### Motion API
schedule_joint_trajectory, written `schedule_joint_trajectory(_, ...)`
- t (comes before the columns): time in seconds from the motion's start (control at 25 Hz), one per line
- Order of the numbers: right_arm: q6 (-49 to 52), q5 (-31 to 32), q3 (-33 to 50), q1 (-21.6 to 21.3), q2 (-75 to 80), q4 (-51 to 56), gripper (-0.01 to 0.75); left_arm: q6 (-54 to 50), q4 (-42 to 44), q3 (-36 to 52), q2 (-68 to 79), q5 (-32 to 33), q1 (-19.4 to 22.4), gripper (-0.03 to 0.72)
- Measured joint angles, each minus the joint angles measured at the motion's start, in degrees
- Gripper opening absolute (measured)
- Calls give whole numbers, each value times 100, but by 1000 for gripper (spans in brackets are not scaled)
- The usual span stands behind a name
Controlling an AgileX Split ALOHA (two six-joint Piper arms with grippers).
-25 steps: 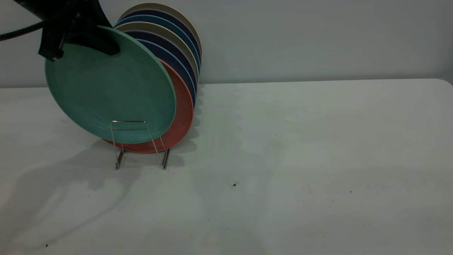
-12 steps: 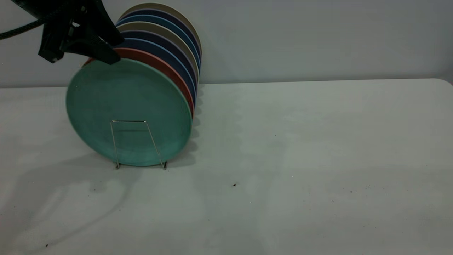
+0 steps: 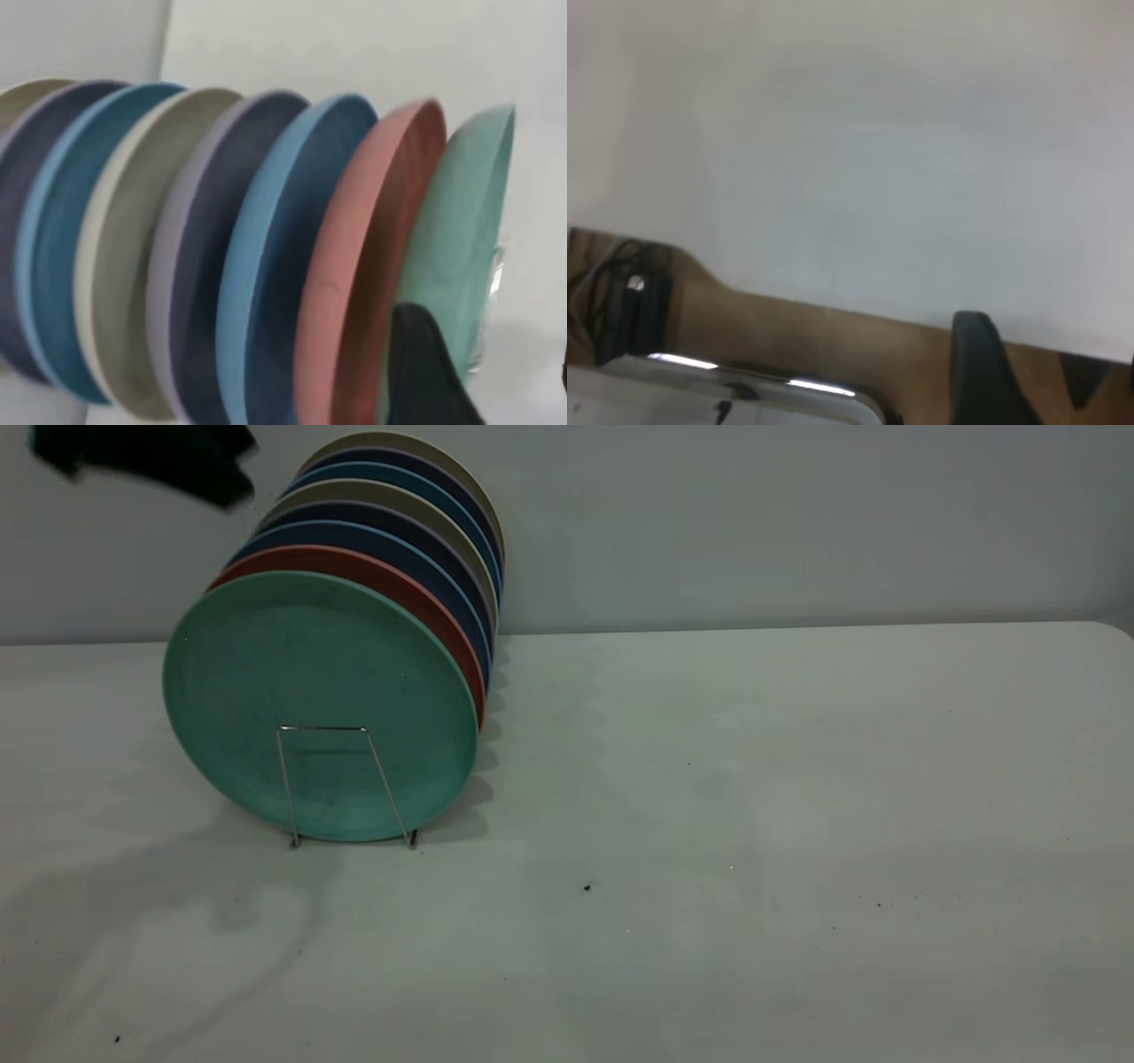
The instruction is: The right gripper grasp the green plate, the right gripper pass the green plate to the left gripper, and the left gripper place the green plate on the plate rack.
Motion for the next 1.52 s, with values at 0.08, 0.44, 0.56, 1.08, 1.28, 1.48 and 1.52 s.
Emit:
schedule_joint_trajectory(0.08,316,-35,0,0,0,-279,418,-723,45,0,-456,193,0,415)
schedule_joint_trajectory(0.44,784,-75,0,679,-41,-753,418,-4576,1226,0,-2228,1886,0,415)
schedule_joint_trajectory(0.56,1041,-75,5,973,-195,-1006,418,-5685,1683,98,-2691,2321,0,415)
schedule_joint_trajectory(1.08,1657,-70,38,1372,-1408,-1568,418,-7705,2260,3372,-5304,2219,0,415)
schedule_joint_trajectory(1.28,1667,-63,38,1372,-1783,-1571,418,-8298,2971,4502,-6359,1919,0,415)
schedule_joint_trajectory(1.48,1667,-45,38,1372,-1978,-1536,418,-8434,3177,5064,-7391,1960,0,415)
schedule_joint_trajectory(1.52,1667,-45,38,1372,-1978,-1535,417,-8477,3182,5083,-7593,1976,0,415)
